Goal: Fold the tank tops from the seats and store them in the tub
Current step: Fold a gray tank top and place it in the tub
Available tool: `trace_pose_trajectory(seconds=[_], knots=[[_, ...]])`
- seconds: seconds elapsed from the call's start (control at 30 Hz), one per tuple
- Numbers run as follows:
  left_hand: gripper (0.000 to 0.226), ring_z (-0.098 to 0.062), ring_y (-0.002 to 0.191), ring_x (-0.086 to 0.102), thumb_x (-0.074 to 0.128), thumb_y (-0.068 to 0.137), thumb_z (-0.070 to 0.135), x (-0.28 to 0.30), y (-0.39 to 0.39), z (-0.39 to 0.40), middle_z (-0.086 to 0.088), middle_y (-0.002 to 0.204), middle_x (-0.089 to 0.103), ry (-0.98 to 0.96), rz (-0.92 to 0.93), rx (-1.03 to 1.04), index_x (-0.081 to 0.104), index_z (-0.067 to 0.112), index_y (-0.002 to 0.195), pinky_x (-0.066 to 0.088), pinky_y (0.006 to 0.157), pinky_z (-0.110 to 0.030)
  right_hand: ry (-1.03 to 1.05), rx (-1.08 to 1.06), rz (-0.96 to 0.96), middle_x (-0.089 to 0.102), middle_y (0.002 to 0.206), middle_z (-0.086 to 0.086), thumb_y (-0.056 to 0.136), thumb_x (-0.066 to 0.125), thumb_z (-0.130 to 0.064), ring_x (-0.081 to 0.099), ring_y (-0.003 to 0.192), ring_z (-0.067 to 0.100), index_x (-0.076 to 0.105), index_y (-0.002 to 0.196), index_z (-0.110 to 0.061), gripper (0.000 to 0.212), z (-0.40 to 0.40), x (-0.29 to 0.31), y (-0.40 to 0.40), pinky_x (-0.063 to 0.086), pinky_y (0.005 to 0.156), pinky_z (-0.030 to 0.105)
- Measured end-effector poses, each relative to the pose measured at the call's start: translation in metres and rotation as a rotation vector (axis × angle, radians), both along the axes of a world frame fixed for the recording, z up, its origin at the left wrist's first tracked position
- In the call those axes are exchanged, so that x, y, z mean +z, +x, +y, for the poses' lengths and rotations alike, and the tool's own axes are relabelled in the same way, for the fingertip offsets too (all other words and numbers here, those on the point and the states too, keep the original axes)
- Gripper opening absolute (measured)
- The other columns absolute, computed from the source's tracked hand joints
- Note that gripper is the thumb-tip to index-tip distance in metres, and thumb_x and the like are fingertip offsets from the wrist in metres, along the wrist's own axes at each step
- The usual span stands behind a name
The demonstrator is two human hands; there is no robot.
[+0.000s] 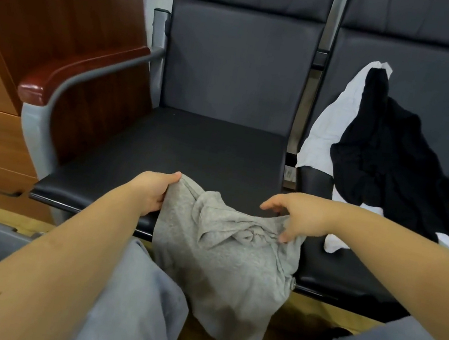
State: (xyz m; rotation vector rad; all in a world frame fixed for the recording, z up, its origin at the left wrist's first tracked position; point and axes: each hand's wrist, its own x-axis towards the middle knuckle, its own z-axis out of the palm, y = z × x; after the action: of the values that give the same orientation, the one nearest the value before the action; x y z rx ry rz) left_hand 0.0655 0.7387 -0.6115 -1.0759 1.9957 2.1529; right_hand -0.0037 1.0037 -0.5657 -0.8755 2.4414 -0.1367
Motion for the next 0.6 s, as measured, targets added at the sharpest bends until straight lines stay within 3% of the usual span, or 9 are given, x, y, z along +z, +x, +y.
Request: trace_pose_trajectory(seconds=[0.07, 0.13, 0.23, 0.3, 0.4, 0.53, 0.6], knots=[[0.034, -0.021, 0.089, 0.061, 0.059, 0.096, 0.024, 0.002, 0.003, 0.000, -0.010, 0.114, 0.064, -0.005, 0.015, -0.004, 0.057, 0.002, 0.122, 0.048, 0.080, -0.035, 0.152, -0.037, 0.061, 0.050, 0.131, -0.001, 0.081, 0.072, -0.012, 0.052, 0.114, 0.016, 0.037, 0.145, -0.021, 0.073, 0.010, 0.004, -0.003, 0.042, 0.086, 0.021], [0.036, -0.022, 0.096, 0.060, 0.056, 0.097, 0.025, 0.005, 0.006, 0.002, -0.010, 0.119, 0.062, 0.005, 0.041, -0.016, 0.055, 0.004, 0.126, 0.047, 0.084, -0.036, 0.330, -0.065, 0.126, 0.058, 0.123, 0.002, 0.084, 0.068, -0.013, 0.057, 0.103, 0.019, 0.048, 0.138, -0.013, 0.058, 0.019, 0.007, -0.004, 0.047, 0.076, 0.021], [0.029, -0.025, 0.106, 0.061, 0.049, 0.100, 0.026, 0.010, 0.010, 0.002, -0.013, 0.121, 0.063, 0.143, 0.142, -0.008, 0.059, 0.006, 0.120, 0.047, 0.090, -0.040, 0.467, -0.146, 0.191, 0.063, 0.091, 0.004, 0.088, 0.065, -0.025, 0.052, 0.067, 0.013, 0.063, 0.100, -0.009, 0.021, 0.032, 0.008, -0.005, 0.036, 0.049, 0.014], [0.029, -0.030, 0.105, 0.063, 0.043, 0.103, 0.027, 0.014, 0.015, 0.002, -0.016, 0.114, 0.066, 0.260, 0.194, 0.017, 0.061, 0.006, 0.113, 0.048, 0.087, -0.043, 0.422, -0.216, 0.187, 0.054, 0.070, 0.004, 0.090, 0.062, -0.035, 0.044, 0.053, 0.012, 0.059, 0.085, -0.007, 0.029, 0.044, 0.009, -0.008, 0.032, 0.046, 0.017], [0.036, -0.030, 0.099, 0.065, 0.038, 0.104, 0.031, 0.016, 0.022, 0.002, -0.016, 0.101, 0.069, 0.338, 0.232, 0.034, 0.061, 0.004, 0.108, 0.050, 0.081, -0.042, 0.196, -0.420, 0.015, 0.058, 0.063, 0.005, 0.093, 0.058, -0.039, 0.052, 0.045, 0.012, 0.058, 0.086, -0.003, 0.036, 0.063, 0.010, -0.010, 0.041, 0.046, 0.018], [0.032, -0.021, 0.076, 0.067, 0.039, 0.104, 0.033, 0.022, 0.034, 0.000, -0.007, 0.068, 0.070, 0.389, 0.295, 0.103, 0.060, 0.010, 0.095, 0.050, 0.068, -0.037, -0.149, -0.560, -0.183, 0.062, 0.068, 0.008, 0.093, 0.061, -0.017, 0.059, 0.051, 0.013, 0.059, 0.090, -0.004, 0.014, 0.082, 0.026, -0.006, 0.050, 0.052, 0.021], [0.029, -0.021, 0.073, 0.068, 0.041, 0.103, 0.032, 0.027, 0.041, -0.002, -0.006, 0.065, 0.069, 0.387, 0.319, 0.130, 0.059, 0.010, 0.095, 0.050, 0.066, -0.038, -0.225, -0.538, -0.215, 0.061, 0.072, 0.007, 0.091, 0.060, -0.005, 0.057, 0.056, 0.012, 0.065, 0.094, -0.004, 0.006, 0.091, 0.040, -0.002, 0.051, 0.057, 0.021]])
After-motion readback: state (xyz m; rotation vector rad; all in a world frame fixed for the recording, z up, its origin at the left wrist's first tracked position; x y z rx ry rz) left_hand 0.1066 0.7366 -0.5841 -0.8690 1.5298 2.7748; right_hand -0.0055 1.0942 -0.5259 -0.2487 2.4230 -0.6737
